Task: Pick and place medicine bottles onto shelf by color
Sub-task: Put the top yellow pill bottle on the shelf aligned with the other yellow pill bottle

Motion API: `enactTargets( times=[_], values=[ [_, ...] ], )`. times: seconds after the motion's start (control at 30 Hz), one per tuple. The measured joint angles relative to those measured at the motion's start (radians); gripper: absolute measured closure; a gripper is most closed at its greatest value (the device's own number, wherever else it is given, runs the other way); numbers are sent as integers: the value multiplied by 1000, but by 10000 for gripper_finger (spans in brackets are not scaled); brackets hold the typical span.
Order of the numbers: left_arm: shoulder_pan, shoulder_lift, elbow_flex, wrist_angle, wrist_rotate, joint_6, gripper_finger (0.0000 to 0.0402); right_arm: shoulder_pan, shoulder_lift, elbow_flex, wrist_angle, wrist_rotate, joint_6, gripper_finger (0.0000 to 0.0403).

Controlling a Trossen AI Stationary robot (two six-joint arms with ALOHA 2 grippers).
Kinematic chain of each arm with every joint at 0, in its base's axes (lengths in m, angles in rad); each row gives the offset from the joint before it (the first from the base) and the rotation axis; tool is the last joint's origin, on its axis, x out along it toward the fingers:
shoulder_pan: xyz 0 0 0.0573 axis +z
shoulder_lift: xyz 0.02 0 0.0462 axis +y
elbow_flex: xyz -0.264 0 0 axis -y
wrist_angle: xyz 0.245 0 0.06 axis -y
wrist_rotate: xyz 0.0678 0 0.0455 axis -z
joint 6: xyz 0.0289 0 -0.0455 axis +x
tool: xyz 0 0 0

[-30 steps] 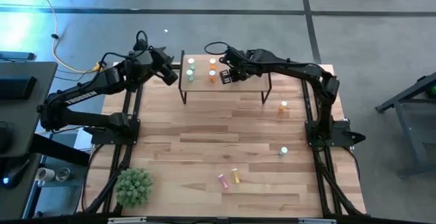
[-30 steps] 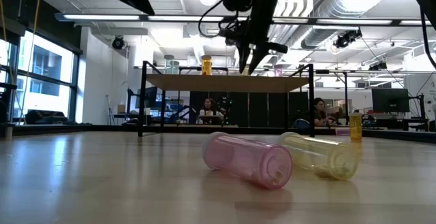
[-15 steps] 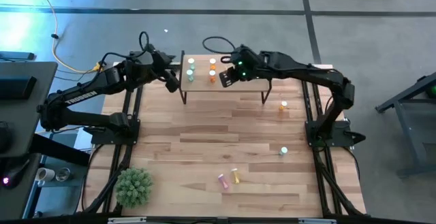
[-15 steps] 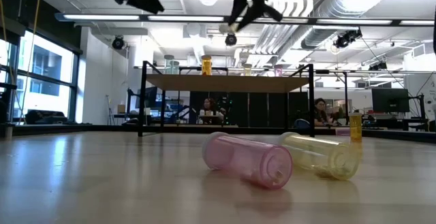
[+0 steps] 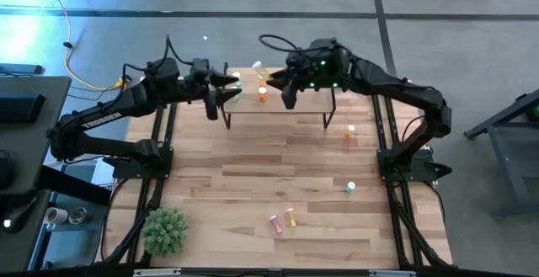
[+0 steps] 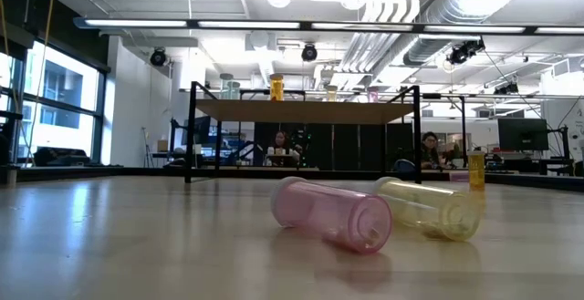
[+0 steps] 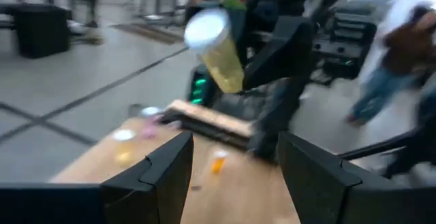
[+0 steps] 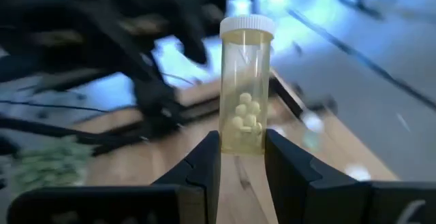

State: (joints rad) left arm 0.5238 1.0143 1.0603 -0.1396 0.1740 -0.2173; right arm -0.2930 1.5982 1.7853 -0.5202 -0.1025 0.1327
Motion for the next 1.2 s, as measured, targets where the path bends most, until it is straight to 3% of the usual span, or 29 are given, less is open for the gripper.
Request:
enactTargets(
  times=[0.23,0.43,0.8,0.93,1.2],
  values=[
    [-54,50,0,189,9,-68,200,-32,-28,0,156,-252,-88,321],
    [-96,85,0,353,1,-3,200,-36,-36,0,174,-301,-61,321],
    [-107,101,0,492,-4,72,200,8,-35,0,258,-282,-37,321],
    [-107,101,0,497,3,43,200,33,-28,0,266,-191,-80,321],
    [-106,101,0,495,14,18,200,60,14,0,280,-111,-112,321]
  ],
)
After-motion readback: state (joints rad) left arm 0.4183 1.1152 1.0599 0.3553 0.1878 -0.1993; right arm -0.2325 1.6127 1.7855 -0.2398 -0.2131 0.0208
